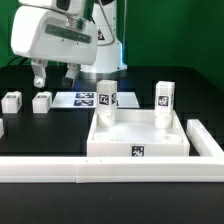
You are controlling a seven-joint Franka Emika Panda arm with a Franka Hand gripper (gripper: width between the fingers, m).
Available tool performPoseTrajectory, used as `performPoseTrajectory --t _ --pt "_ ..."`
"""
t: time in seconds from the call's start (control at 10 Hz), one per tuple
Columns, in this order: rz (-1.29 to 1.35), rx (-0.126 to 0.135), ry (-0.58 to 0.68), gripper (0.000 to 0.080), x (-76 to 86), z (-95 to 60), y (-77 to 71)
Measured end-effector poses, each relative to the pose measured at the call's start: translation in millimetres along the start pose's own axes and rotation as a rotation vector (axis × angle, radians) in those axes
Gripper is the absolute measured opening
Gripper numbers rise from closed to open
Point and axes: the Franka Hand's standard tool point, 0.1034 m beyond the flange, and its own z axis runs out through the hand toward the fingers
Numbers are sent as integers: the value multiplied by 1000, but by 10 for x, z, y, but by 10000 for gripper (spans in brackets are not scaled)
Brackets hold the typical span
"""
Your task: Assemble square table
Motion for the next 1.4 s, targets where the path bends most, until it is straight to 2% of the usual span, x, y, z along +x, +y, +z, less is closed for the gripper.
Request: performPoseTrajectory --t 0.4,0.5,0.6,0.8,1.1,1.2,1.4 --pt "236 24 17 649 51 0 -3" --pt "437 56 -6 649 -15 5 -14" --pt "544 68 -12 649 -41 1 -10" --pt "832 120 -56 649 -132 29 -80" --pt "986 137 -53 649 -71 33 -113" --pt "985 149 -56 649 -103 41 -120" --pt "1037 225 -81 649 -424 107 -131"
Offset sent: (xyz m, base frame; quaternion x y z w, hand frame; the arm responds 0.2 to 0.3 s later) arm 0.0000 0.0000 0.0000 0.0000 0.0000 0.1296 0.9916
